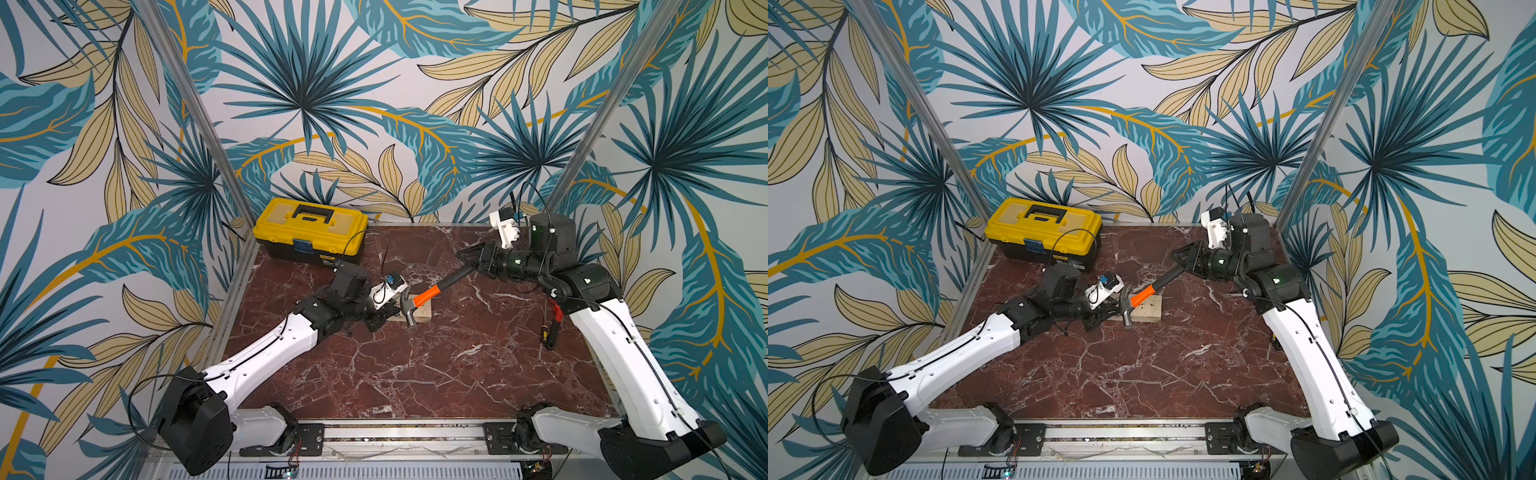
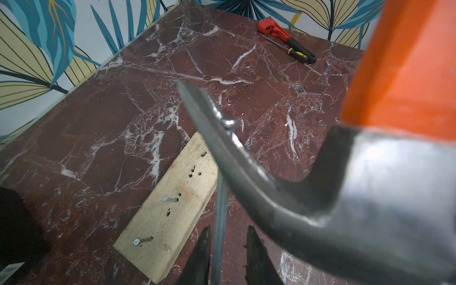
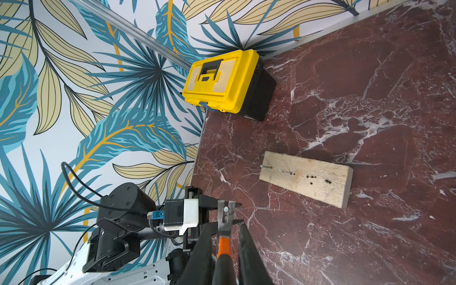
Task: Use a claw hammer to pull out a nail
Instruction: Pick up the nail, then place the nail at the center of the board.
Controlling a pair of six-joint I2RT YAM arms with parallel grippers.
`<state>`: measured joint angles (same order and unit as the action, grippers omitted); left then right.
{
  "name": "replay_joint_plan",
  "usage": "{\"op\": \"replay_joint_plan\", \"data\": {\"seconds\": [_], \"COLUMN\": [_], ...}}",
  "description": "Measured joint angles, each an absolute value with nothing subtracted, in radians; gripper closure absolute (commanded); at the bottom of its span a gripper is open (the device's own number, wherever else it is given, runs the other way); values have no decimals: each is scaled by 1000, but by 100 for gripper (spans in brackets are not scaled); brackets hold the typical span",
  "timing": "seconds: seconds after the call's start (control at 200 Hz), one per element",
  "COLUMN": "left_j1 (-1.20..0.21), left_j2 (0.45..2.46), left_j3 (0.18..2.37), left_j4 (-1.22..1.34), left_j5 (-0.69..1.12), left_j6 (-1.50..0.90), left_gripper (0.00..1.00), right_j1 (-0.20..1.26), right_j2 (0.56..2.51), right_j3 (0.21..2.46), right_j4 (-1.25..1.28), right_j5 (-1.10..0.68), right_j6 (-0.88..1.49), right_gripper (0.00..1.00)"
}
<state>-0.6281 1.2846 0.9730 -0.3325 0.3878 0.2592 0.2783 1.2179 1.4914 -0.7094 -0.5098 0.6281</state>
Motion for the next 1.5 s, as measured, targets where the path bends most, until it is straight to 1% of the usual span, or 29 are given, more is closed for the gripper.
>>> {"op": "replay_joint_plan", "data": {"seconds": [0.05,0.145,0.265,0.406,0.536,0.946,1.282,1.417,1.497], "left_j1": [-628,-628,-628,-628,-628,-625,-627,-626,-615], "left_j2": [1285,1283,1270,1247,1232,1230,1211,1208,1209], "left_j3": [973,973,973,973,973,973,973,973,973], "left_j4": [-332,-333,-332,-332,-332,-331,-333,-330,-330], "left_j5": [386,386,386,393,402,411,412,376,339], "left_j6": [259,261,262,263,266,272,344,330,279], "left_gripper": [72,76,76,85,100,100,100,100,100], "right_j1": [278,276,274,272,269,266,263,263,263], "right_j2": [1218,1218,1217,1217,1214,1212,1218,1218,1218], "right_j3": [1488,1482,1468,1461,1452,1451,1418,1408,1400], "right_j4": [-709,-708,-709,-708,-705,-708,-721,-725,-736], "right_j5": [-513,-514,-513,-513,-517,-527,-607,-613,-598], "right_j6": [629,630,629,631,641,640,621,612,597], "right_gripper": [100,100,100,100,100,100,100,100,100]}}
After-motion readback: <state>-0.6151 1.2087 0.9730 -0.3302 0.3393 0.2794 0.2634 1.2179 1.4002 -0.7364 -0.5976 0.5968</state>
